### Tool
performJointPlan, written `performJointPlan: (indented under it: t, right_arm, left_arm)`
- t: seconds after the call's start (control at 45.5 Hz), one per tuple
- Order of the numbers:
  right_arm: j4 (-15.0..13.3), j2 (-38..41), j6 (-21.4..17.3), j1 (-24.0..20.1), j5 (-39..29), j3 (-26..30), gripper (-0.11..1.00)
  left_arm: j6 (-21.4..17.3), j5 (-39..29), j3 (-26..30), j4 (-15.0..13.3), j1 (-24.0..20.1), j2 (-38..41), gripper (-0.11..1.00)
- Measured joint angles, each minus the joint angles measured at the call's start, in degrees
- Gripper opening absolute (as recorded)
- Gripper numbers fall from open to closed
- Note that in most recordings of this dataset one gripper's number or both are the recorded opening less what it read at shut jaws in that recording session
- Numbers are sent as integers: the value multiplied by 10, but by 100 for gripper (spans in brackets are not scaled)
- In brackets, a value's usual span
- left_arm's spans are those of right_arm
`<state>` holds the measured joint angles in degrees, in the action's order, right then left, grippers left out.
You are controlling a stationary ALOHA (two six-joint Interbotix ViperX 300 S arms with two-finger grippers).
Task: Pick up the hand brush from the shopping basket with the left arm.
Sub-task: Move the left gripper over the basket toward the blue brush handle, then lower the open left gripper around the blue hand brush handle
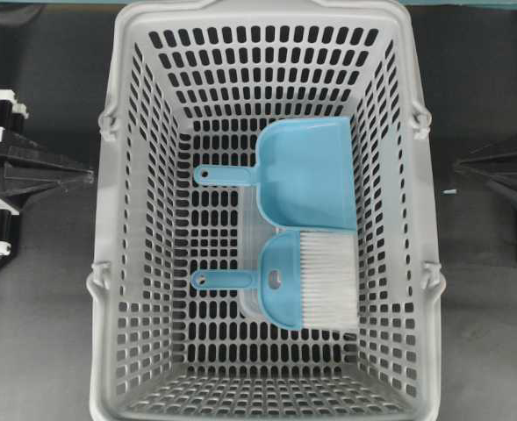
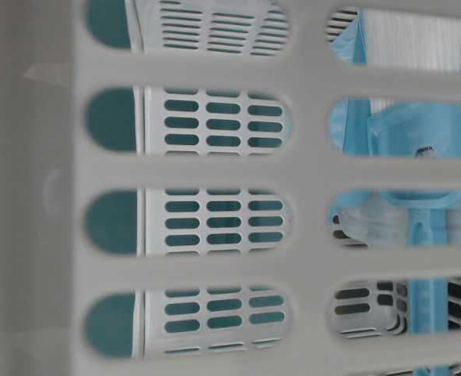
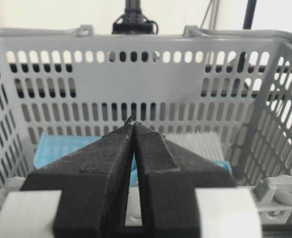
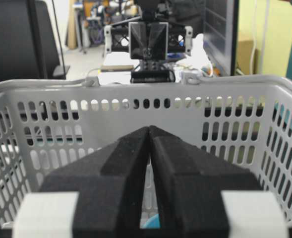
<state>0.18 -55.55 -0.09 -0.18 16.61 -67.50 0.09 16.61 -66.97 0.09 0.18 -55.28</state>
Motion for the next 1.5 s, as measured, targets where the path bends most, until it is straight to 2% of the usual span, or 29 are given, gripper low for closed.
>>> performJointPlan:
  t: [0.066, 0.11, 0.198, 0.418, 0.638, 0.836, 0.967, 1.099, 1.187, 1.231, 1.275, 1.319, 1.407, 1.451, 1.495]
  right_arm:
    - [1, 1, -1, 1, 0, -1, 3]
    - [4, 1, -3, 1, -6, -1, -2]
    - [12, 1, -14, 2, -33, 1, -2]
    - [15, -5, -56, -1, -120, 25, -2]
    - [14, -10, -58, -6, -186, 45, -2]
    - [14, -13, -59, -5, -193, 47, -1]
    - [14, -15, -59, -6, -195, 47, 9]
    - [14, -15, -60, -6, -200, 47, 38]
    - [14, -15, -60, -8, -200, 47, 60]
    - [14, -15, -60, -7, -201, 47, 70]
    - [14, -15, -60, -8, -202, 47, 75]
    - [14, -15, -60, -8, -205, 47, 77]
    - [14, -15, -60, -10, -209, 47, 76]
    - [14, -15, -60, -12, -211, 47, 75]
    - [14, -15, -60, -14, -212, 47, 75]
  left_arm:
    - [4, -6, 4, 4, 0, 2, 1]
    - [17, -31, 20, 14, 1, 8, 0]
    - [33, -81, 59, 20, 1, 23, 0]
    - [39, -247, 163, 23, 10, 83, 0]
    - [39, -366, 259, 22, 41, 163, 0]
    - [40, -432, 320, 23, 62, 241, 0]
    - [48, -456, 352, 23, 60, 286, 0]
    - [72, -501, 383, 23, 62, 323, 2]
    - [89, -540, 402, 23, 62, 345, 19]
    - [96, -554, 410, 23, 62, 355, 34]
    - [99, -561, 417, 23, 62, 364, 47]
    - [100, -566, 426, 23, 62, 373, 62]
    - [102, -572, 441, 23, 68, 391, 83]
    - [104, -575, 448, 23, 71, 403, 90]
    - [103, -576, 455, 23, 74, 416, 91]
